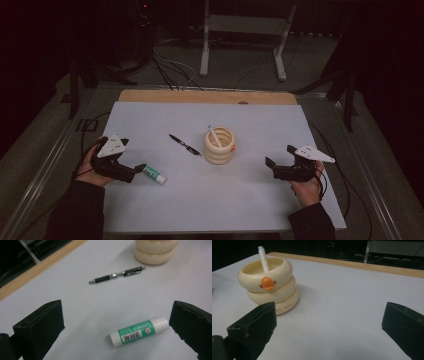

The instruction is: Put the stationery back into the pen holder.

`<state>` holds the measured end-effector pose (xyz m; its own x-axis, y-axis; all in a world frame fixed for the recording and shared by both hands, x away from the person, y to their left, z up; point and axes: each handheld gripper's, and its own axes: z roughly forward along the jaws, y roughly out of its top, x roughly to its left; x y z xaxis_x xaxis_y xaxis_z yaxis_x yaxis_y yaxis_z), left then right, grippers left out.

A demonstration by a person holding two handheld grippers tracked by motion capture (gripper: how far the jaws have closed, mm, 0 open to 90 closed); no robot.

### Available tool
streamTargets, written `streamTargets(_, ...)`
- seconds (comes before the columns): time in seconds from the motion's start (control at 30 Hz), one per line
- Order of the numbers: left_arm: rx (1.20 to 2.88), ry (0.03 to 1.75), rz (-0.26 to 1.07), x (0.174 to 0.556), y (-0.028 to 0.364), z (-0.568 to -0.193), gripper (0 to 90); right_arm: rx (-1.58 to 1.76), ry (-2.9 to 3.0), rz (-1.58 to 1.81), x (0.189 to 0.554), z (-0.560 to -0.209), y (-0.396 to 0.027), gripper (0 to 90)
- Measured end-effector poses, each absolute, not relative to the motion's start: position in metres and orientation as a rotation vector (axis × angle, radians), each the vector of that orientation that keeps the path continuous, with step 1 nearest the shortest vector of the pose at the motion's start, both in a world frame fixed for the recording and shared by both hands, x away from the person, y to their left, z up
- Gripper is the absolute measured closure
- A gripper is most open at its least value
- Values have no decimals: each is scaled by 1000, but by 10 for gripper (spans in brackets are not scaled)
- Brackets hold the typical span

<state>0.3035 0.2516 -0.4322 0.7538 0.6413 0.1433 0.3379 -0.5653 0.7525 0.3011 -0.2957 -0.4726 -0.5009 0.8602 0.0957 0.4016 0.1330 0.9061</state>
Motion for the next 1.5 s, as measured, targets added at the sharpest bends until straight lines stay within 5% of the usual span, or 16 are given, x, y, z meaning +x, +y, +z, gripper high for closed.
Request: streamTargets(1.5,2565,595,298,330,204,-483,23,1239,1956,1354,301,-475,-296,0)
